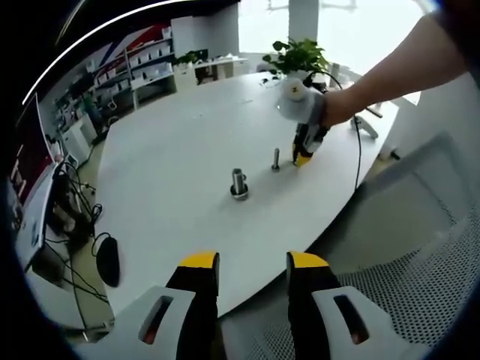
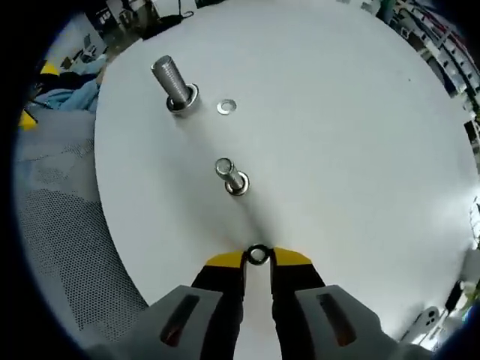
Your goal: Place the washer onto the threaded stud by aligning its center hole with the stud, sliding it down to the base, and recovering from edge contact or off-axis alignment until the washer reaches the visible bottom stop.
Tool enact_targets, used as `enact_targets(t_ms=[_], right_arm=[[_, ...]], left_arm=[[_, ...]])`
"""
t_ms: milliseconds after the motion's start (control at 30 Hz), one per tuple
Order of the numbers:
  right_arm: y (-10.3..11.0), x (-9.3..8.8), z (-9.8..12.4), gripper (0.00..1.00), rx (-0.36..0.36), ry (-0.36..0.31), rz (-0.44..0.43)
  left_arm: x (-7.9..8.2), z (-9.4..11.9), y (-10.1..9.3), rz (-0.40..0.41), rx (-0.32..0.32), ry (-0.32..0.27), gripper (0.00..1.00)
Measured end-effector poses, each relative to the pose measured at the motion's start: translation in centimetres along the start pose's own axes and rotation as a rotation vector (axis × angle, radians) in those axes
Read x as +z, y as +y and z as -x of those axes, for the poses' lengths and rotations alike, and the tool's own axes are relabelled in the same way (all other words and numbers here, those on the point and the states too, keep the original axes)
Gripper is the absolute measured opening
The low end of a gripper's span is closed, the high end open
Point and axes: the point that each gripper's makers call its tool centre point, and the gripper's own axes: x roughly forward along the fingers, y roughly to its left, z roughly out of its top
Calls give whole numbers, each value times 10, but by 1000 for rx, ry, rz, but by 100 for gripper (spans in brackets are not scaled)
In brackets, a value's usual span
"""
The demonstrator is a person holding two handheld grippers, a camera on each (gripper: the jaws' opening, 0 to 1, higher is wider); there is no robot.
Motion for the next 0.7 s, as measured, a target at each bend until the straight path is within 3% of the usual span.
enact_targets(t_ms=[200, 400, 567, 700], right_arm=[[4, 1, 0, 14, -16, -34, 61], [5, 3, -1, 13, -48, -1, 158], [2, 2, 1, 13, -56, -32, 120], [3, -1, 2, 13, -61, -18, 128]], left_arm=[[0, 0, 1, 0, 3, 2, 34], [0, 0, 0, -4, 4, 6, 34], [-1, 0, 0, -7, 6, 10, 34], [-1, 0, 1, -4, 7, 7, 34]])
